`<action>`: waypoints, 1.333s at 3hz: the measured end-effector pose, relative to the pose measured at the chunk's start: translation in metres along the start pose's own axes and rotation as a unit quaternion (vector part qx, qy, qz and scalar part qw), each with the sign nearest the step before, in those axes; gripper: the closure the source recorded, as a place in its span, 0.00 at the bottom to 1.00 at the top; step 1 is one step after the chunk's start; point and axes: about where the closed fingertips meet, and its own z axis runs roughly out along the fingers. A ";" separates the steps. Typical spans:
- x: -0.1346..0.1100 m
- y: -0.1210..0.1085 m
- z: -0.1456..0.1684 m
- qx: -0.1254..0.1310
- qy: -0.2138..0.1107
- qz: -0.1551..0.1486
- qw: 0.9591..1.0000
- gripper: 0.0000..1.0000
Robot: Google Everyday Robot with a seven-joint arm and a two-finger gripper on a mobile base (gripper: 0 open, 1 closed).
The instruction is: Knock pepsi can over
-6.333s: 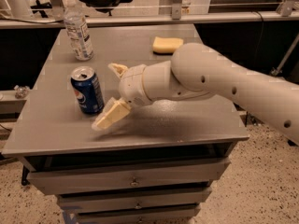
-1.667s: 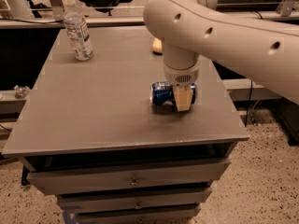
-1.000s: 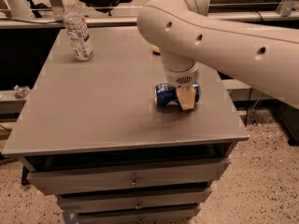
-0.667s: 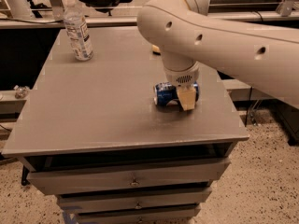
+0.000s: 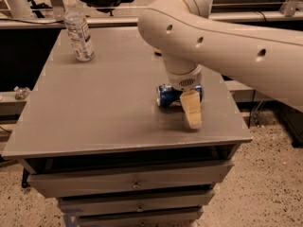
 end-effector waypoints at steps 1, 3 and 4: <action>0.000 0.001 0.000 -0.001 -0.001 -0.001 1.000 0.00; 0.004 0.006 -0.034 0.022 -0.113 0.016 0.993 0.00; 0.009 0.016 -0.060 0.031 -0.190 0.020 0.981 0.00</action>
Offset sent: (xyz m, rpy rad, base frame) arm -0.0078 0.0047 0.0219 0.2265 -0.0196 0.0040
